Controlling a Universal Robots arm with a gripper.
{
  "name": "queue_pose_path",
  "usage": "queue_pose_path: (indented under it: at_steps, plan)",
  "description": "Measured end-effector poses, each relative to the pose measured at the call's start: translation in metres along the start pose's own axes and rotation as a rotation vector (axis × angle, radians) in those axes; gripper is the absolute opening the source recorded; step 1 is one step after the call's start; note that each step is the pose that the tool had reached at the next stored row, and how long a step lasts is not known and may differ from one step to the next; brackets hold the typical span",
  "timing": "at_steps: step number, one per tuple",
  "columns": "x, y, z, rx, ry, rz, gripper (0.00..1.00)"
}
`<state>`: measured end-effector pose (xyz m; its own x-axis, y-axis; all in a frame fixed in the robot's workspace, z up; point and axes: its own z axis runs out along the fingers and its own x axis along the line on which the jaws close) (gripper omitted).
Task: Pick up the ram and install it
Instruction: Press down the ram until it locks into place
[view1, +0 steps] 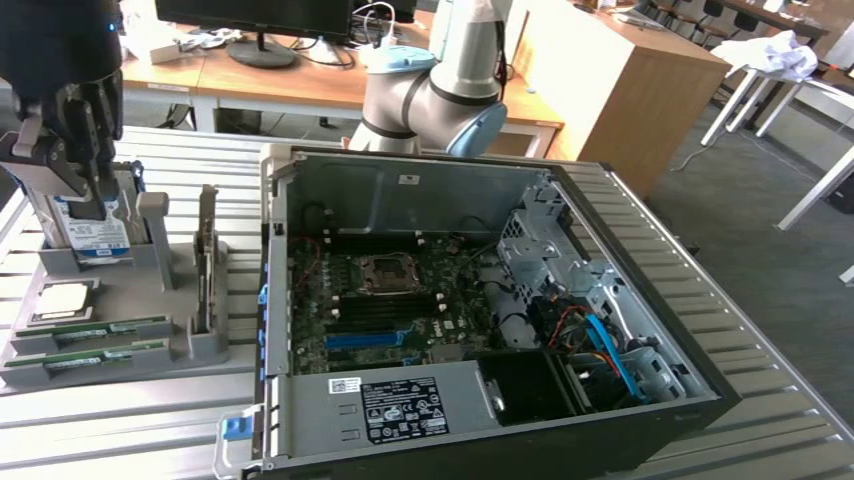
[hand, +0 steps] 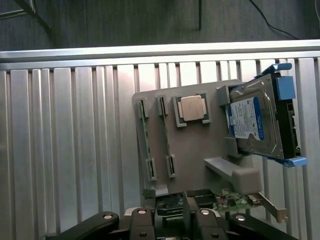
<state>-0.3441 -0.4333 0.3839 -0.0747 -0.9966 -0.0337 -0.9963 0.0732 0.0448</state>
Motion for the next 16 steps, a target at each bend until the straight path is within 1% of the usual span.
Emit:
queue_pose_path:
  at_steps: [9, 16]
  plan:
    - [0.003, 0.0015, 0.0092, -0.0043, 0.0004, 0.000, 0.36]
    - [0.008, 0.0023, 0.0159, -0.0051, 0.0004, 0.000, 0.36]
